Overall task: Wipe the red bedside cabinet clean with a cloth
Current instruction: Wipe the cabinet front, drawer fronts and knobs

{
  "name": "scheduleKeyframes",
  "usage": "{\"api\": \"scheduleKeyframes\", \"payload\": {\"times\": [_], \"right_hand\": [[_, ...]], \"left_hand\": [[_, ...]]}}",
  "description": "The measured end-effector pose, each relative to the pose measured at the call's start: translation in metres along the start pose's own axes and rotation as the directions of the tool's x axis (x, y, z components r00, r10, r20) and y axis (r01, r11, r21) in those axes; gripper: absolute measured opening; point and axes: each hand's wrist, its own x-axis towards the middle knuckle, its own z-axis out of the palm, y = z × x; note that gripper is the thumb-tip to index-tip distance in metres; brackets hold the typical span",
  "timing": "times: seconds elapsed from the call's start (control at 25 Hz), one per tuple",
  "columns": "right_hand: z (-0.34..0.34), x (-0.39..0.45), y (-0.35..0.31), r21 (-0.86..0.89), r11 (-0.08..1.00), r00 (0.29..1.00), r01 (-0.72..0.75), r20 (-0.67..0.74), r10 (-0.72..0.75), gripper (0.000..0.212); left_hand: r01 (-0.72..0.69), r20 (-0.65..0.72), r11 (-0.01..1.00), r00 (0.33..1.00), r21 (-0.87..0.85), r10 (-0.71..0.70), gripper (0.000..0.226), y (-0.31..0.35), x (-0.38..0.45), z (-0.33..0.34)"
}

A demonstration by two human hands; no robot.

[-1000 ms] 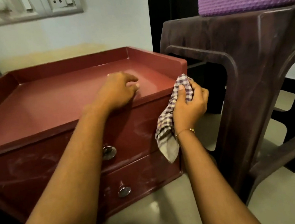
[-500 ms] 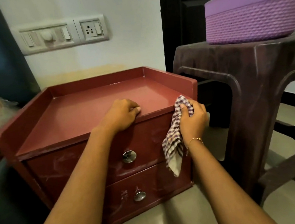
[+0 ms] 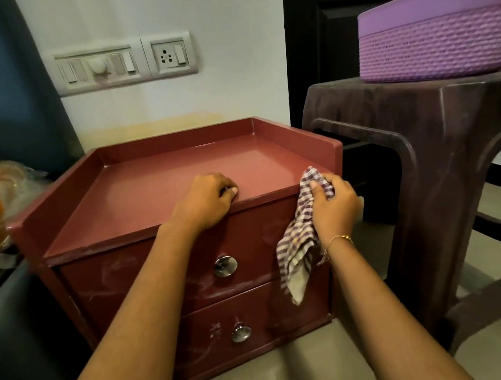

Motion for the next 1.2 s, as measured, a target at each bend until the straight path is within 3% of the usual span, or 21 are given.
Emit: {"api": "scheduleKeyframes", "payload": {"times": [0.12,0.28,0.36,0.52,0.64,0.72,0.84,0.96,1.0,1.04,1.08,1.16,1.2], "right_hand": [[0.01,-0.015,-0.013,0.021,1.0,1.0,0.012,-0.025,-0.011,0.019],[0.025,-0.047,-0.027,0.066,0.979,0.968,0.193,0.152,-0.201,0.018],[0.019,-0.031,-0.017,0.029,0.988,0.978,0.15,0.143,-0.153,0.019],[0.007,-0.01,-0.014,0.015,0.996,0.995,-0.091,-0.029,0.091,0.021],[0.023,-0.049,-0.043,0.048,0.997,0.989,0.053,0.136,-0.059,0.017],[0.026,-0.061,-0.052,0.067,0.994,0.95,0.09,0.293,-0.106,0.014],[0.018,-0.045,-0.055,0.184,0.971,0.896,-0.153,0.44,0.058,0.011],[0.006,-0.032,-0.05,0.306,0.832,0.722,-0.463,0.674,0.154,0.009],[0.003,-0.028,-0.047,0.317,0.807,0.681,-0.499,0.719,0.139,0.011],[0.002,-0.023,-0.042,0.308,0.824,0.68,-0.476,0.723,0.123,0.016],[0.001,-0.015,-0.035,0.265,0.898,0.732,-0.351,0.676,0.087,0.02],[-0.003,0.0,-0.02,0.067,0.996,0.869,0.055,0.488,-0.08,0.024],[-0.005,0.004,-0.015,-0.038,0.974,0.88,0.222,0.439,-0.184,0.023]], "left_hand": [[-0.01,0.023,1.0,1.0,0.004,0.01,0.026,-0.002,0.0,0.0],[-0.017,-0.012,1.0,1.0,-0.018,0.017,0.024,-0.003,0.001,0.003],[-0.037,-0.008,0.999,0.999,-0.019,0.037,0.026,-0.004,-0.002,0.004],[-0.071,-0.013,0.997,0.997,-0.042,0.071,0.028,-0.004,-0.006,0.003],[-0.118,-0.161,0.991,0.981,-0.058,0.108,0.043,-0.003,-0.015,0.005],[-0.197,-0.328,0.977,0.921,0.077,0.212,0.049,0.001,-0.031,0.012],[-0.36,-0.453,0.909,0.789,0.208,0.416,0.04,0.003,-0.051,0.031],[-0.365,-0.472,0.879,0.744,0.305,0.473,0.039,0.014,-0.051,0.047],[-0.342,-0.48,0.872,0.733,0.351,0.481,0.038,0.02,-0.047,0.053],[-0.325,-0.489,0.86,0.718,0.393,0.495,0.035,0.027,-0.042,0.06],[-0.318,-0.498,0.849,0.701,0.422,0.51,0.029,0.033,-0.037,0.066],[-0.313,-0.506,0.824,0.669,0.472,0.544,0.011,0.039,-0.025,0.076],[-0.309,-0.499,0.815,0.667,0.491,0.553,0.005,0.04,-0.02,0.078]]}}
